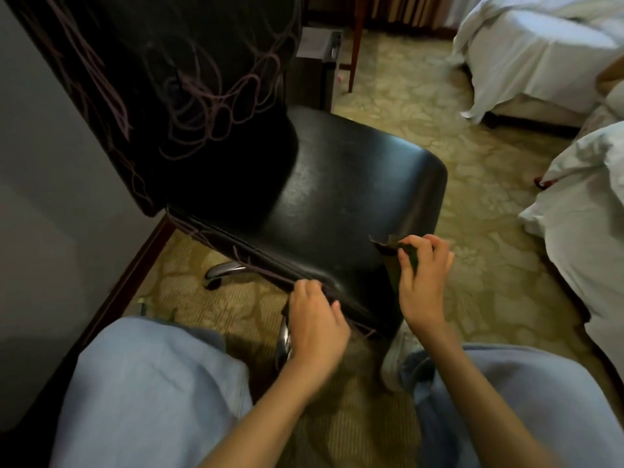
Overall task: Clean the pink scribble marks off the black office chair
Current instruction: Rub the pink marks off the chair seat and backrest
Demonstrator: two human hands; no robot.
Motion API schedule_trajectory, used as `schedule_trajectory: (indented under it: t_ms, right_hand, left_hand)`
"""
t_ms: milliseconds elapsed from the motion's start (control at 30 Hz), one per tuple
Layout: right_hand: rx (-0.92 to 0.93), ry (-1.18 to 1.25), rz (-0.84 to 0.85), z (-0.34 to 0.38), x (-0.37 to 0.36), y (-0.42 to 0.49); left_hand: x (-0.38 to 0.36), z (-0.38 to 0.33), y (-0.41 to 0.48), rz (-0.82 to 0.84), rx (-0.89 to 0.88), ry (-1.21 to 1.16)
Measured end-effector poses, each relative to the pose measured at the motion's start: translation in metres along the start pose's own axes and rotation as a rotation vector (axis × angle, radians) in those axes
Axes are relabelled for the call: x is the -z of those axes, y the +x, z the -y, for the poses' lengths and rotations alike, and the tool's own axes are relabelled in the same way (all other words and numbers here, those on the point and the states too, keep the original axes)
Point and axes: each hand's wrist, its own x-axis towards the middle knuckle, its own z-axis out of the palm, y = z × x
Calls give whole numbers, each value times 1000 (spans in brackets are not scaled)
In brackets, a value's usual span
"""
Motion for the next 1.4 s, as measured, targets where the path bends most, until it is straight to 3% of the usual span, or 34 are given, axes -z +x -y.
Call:
schedule_trajectory:
  t_ms: [133,200,300,500,767,967,1167,1400]
  right_hand:
    - [45,-3,-29,12,5,-16]
    - [65,-33,-28,16,8,-24]
    - [51,-54,-2,24,6,-34]
    - [61,-65,120,64,-31,-48]
    - [345,-47,240,152,-110,-64]
    - [537,-240,316,186,-172,-60]
    - [703,-376,373,168,-178,-51]
    - [636,-360,391,137,-148,-40]
  left_hand:
    - [-6,-11,-2,237,-79,-77]
    - [0,-5,-5,256,-143,-84]
    - [25,21,-2,118,-134,-112]
    - [90,99,25,-98,116,-62]
    - [145,149,42,-280,335,-88]
    - [150,157,52,-408,156,36]
    - [147,150,64,-442,66,91]
    - [144,146,65,-462,92,88]
